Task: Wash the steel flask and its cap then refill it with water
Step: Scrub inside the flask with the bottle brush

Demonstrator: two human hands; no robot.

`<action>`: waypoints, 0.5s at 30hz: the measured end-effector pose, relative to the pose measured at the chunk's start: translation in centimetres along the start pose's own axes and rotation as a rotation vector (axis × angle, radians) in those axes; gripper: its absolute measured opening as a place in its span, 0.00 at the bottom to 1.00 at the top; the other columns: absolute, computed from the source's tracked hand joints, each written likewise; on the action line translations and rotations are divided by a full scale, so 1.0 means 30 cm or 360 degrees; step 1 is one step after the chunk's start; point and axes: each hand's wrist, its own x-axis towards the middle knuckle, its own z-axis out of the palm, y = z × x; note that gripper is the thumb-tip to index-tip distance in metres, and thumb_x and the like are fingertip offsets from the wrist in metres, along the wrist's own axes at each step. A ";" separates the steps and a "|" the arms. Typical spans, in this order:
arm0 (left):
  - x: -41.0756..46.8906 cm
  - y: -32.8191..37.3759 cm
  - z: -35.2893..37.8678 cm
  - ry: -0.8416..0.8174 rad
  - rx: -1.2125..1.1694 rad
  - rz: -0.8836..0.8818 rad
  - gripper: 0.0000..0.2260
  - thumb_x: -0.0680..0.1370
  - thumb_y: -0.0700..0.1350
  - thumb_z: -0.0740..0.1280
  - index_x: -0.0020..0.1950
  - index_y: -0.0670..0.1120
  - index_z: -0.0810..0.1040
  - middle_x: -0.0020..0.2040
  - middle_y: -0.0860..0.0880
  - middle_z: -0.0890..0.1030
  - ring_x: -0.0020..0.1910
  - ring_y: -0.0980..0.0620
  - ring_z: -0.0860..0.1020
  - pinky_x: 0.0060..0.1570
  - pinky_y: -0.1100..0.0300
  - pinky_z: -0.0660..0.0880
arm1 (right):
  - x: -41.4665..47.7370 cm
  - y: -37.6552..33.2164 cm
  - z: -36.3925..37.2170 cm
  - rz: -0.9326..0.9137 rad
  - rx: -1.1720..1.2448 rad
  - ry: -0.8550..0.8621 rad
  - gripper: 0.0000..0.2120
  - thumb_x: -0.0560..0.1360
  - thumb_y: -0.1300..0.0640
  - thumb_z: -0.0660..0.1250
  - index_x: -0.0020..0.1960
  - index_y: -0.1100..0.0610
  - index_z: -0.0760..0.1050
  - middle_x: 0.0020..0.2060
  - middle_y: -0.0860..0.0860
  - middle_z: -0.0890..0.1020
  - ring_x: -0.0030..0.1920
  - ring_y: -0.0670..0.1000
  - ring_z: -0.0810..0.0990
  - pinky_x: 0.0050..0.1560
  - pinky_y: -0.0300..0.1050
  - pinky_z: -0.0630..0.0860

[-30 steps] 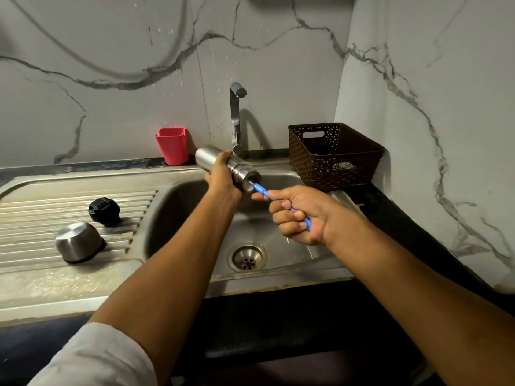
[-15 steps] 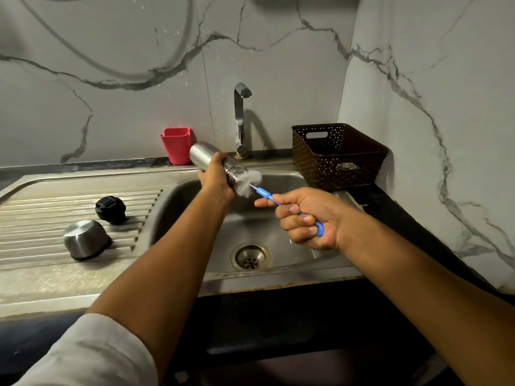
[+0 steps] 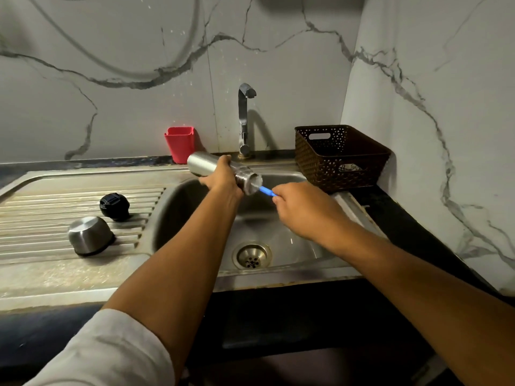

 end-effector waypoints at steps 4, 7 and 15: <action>0.013 0.007 0.010 -0.0049 -0.0033 -0.0063 0.35 0.70 0.42 0.78 0.72 0.50 0.63 0.57 0.38 0.79 0.46 0.40 0.84 0.48 0.41 0.85 | -0.008 0.004 0.002 -0.0242 -0.0445 0.0136 0.09 0.84 0.54 0.58 0.60 0.52 0.76 0.34 0.47 0.71 0.31 0.51 0.70 0.29 0.47 0.65; 0.118 0.029 -0.017 0.0136 0.0006 -0.0093 0.42 0.62 0.45 0.80 0.73 0.49 0.66 0.59 0.39 0.81 0.46 0.41 0.84 0.42 0.42 0.84 | -0.040 0.046 -0.031 -0.0429 -0.0703 0.0179 0.08 0.84 0.55 0.58 0.60 0.53 0.74 0.33 0.48 0.72 0.27 0.48 0.65 0.26 0.46 0.58; 0.025 -0.004 0.005 -0.0081 -0.0027 -0.0106 0.36 0.71 0.42 0.78 0.74 0.47 0.63 0.57 0.40 0.79 0.39 0.43 0.84 0.42 0.45 0.85 | 0.022 0.014 0.026 -0.0033 0.0138 -0.0080 0.11 0.83 0.56 0.62 0.64 0.51 0.76 0.35 0.49 0.75 0.31 0.50 0.74 0.30 0.43 0.68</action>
